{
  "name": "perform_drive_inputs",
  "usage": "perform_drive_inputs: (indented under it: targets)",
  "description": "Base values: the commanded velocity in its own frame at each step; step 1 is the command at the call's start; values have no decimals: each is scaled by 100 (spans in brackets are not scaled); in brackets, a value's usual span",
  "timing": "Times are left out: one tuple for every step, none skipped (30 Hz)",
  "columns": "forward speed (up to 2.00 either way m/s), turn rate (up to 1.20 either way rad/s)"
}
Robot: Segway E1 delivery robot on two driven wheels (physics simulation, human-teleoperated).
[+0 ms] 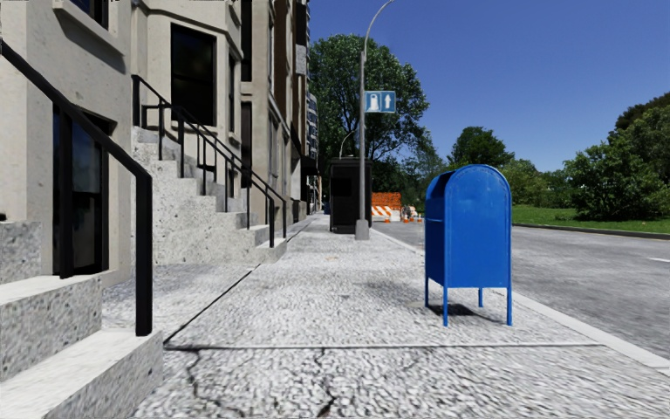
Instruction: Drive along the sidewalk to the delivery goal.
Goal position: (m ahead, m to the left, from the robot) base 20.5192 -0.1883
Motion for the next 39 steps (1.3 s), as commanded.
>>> perform_drive_inputs:
  targets:
    - [200, 0]
    - [200, 0]
    - [200, 0]
    - [200, 0]
    - [200, 0]
    - [200, 0]
    - [200, 0]
    - [200, 0]
    - [200, 0]
    - [200, 0]
    - [200, 0]
    - [200, 0]
    - [200, 0]
    - [200, 0]
    - [200, 0]
    - [200, 0]
    - [200, 0]
    - [200, 0]
    - [200, 0]
    - [200, 0]
    - [200, 0]
    - [200, 0]
    - [200, 0]
    - [200, 0]
    - [200, 0]
    - [200, 0]
    - [200, 0]
    - [200, 0]
    - [200, 0]
    - [200, 0]
    - [200, 0]
    - [200, 0]
    - [200, 0]
    - [200, 0]
    - [200, 0]
    - [200, 0]
    - [200, 0]
    - [200, 0]
    - [200, 0]
